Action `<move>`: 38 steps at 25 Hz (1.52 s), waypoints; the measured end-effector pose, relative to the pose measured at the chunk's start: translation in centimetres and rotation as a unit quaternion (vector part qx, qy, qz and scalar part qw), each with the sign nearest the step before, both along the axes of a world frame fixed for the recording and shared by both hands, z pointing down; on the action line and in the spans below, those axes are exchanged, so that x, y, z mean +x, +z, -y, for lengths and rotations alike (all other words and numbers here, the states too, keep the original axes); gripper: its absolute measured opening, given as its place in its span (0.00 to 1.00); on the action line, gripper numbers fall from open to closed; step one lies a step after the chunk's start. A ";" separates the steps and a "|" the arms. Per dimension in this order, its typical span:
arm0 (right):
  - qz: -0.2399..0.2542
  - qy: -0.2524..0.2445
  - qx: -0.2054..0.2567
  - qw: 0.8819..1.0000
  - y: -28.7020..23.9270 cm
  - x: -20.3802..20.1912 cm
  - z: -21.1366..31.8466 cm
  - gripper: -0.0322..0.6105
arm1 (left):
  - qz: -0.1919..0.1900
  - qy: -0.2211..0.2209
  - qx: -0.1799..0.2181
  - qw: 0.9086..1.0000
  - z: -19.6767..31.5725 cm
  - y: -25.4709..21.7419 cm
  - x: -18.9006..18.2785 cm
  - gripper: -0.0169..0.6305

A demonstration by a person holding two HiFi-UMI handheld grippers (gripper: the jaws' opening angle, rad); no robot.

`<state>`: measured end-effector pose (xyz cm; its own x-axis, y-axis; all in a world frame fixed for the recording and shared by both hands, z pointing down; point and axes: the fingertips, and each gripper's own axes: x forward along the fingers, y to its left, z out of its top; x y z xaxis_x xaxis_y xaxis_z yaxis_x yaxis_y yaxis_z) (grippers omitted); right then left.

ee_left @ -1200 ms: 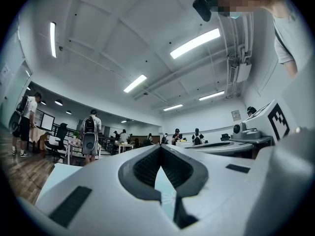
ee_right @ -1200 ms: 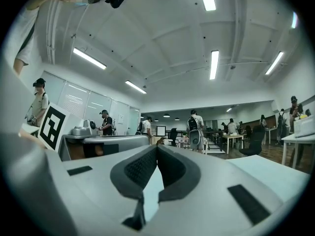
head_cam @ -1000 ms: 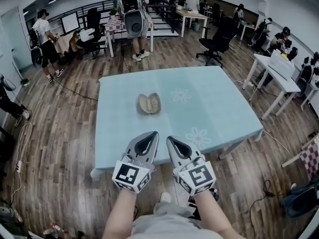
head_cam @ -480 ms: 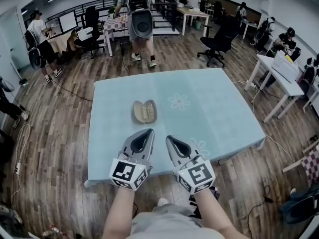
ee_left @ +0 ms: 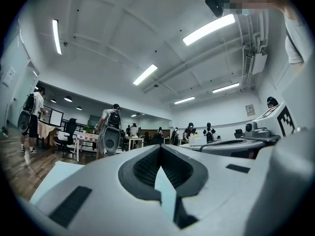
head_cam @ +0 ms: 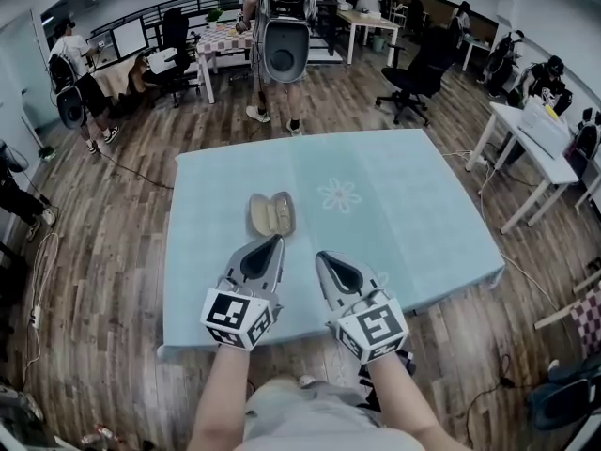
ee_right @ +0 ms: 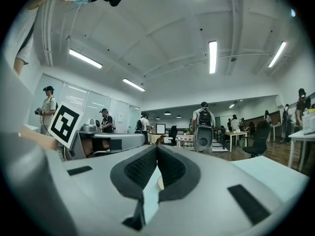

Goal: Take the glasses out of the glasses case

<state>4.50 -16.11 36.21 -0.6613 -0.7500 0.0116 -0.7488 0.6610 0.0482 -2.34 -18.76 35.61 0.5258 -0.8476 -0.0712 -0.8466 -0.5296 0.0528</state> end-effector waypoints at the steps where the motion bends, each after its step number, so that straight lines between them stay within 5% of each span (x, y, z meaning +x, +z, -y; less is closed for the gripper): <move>1: 0.001 0.001 -0.001 1.000 0.0 0.0 0.2 0.06 | 0.003 -0.003 -0.006 1.000 0.4 0.2 -0.2 0.04; 12: -0.001 0.002 -0.025 1.000 1.7 -0.9 4.4 0.06 | 0.031 0.012 -0.024 0.999 5.8 0.3 -1.4 0.04; 16: -0.004 0.002 -0.030 1.000 1.9 -1.6 6.7 0.06 | 0.041 0.024 -0.070 0.996 8.5 1.0 -1.8 0.04; 20: -0.002 0.005 -0.033 0.999 2.0 -2.2 9.3 0.06 | 0.058 0.032 -0.159 0.985 11.9 2.7 -2.3 0.04; 25: -0.009 0.001 -0.033 0.999 2.1 -3.3 11.7 0.06 | 0.096 0.036 -0.222 0.970 14.7 4.9 -2.8 0.04; 32: -0.024 0.004 -0.039 0.999 2.3 -3.3 15.5 0.06 | 0.089 0.055 -0.316 0.943 18.0 8.1 -3.2 0.04; 38: -0.033 0.008 -0.068 0.997 4.6 -3.9 17.3 0.06 | 0.074 0.049 -0.347 0.934 20.0 10.5 -3.7 0.04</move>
<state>0.61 -33.44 40.86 -0.6442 -0.7485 0.1575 -0.7570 0.6534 0.0090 -6.04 -38.71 46.14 0.5629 -0.6105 0.5571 -0.8217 -0.4862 0.2975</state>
